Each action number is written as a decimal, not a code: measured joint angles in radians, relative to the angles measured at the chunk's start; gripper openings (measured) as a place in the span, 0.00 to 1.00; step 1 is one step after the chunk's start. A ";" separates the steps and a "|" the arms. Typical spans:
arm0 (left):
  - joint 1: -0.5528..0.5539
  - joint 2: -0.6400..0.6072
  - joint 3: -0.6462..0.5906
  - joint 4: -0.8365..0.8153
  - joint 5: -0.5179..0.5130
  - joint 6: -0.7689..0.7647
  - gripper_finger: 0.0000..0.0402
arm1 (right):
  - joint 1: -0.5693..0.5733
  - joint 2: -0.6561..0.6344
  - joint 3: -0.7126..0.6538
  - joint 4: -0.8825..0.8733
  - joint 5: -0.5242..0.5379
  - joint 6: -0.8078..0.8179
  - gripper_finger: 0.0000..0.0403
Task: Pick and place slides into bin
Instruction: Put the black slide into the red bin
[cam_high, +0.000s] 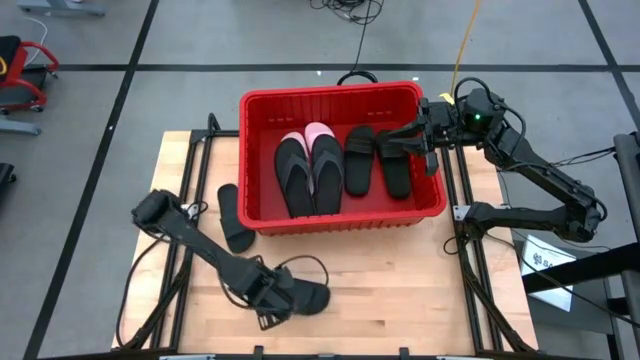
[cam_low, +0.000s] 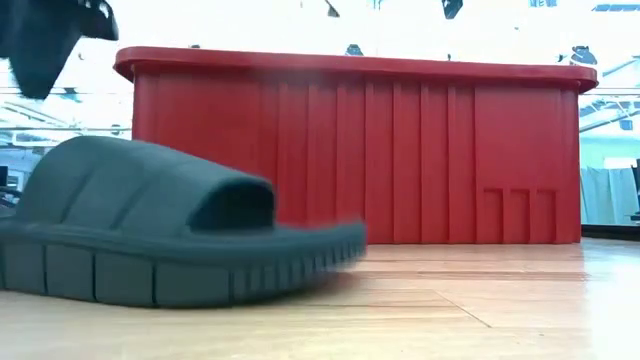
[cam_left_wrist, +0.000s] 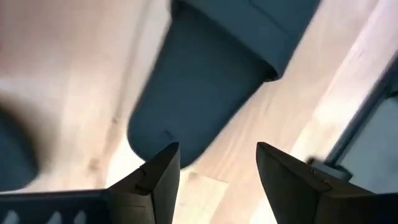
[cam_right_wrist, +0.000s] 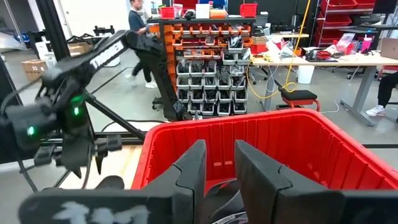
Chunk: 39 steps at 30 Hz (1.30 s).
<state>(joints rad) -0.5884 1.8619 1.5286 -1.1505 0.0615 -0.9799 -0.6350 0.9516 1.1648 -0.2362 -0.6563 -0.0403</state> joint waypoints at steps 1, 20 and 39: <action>-0.001 -0.022 0.000 -0.005 -0.026 -0.007 0.51 | 0.000 0.000 0.000 0.000 0.000 0.001 0.18; -0.098 -0.057 -0.229 -0.175 -0.118 -0.263 0.51 | 0.000 0.000 0.000 -0.001 -0.002 0.002 0.18; -0.086 -0.059 -0.373 0.323 -0.110 -0.182 0.51 | 0.000 0.000 0.000 0.000 -0.003 -0.001 0.18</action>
<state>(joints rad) -0.6743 1.8034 1.1557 -0.8278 -0.0481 -1.1622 -0.6350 0.9518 1.1648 -0.2366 -0.6594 -0.0418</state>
